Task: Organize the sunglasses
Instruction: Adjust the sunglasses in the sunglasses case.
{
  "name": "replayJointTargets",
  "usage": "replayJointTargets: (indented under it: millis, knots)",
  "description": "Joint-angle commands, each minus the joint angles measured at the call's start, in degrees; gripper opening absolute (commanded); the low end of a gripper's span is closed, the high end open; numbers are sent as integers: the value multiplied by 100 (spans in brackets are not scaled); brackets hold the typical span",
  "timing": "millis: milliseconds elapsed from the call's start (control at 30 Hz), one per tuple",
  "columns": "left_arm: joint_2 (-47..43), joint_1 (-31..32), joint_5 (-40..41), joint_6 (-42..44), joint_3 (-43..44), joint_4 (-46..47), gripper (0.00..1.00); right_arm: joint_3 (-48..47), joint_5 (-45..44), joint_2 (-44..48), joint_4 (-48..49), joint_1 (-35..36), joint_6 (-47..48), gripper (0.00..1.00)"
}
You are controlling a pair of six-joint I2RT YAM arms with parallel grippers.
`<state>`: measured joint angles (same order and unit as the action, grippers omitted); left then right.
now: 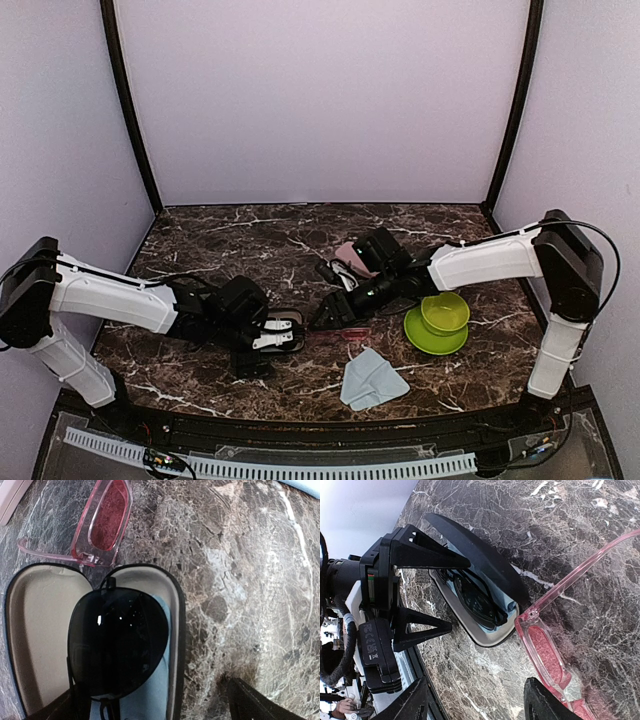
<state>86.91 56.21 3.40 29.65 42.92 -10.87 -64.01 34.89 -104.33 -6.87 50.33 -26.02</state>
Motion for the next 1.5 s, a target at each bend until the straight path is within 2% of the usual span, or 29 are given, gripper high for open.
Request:
replayJointTargets:
  millis: [0, 633, 933, 1167, 1467]
  knots:
    - [-143, 54, 203, 123, -90, 177, 98, -165, 52, -57, 83, 80, -6, 65]
    - [-171, 75, 538, 278, -84, 404, 99, -144, 75, -81, 193, 144, -87, 65]
    - [-69, 75, 565, 249, -51, 325, 95, -112, 84, -79, 252, 157, -138, 65]
    - [33, 75, 408, 201, 32, 162, 88, -94, 79, -84, 283, 171, -162, 65]
    - [71, 75, 237, 88, 53, 60, 87, -114, 88, -86, 283, 180, -158, 65]
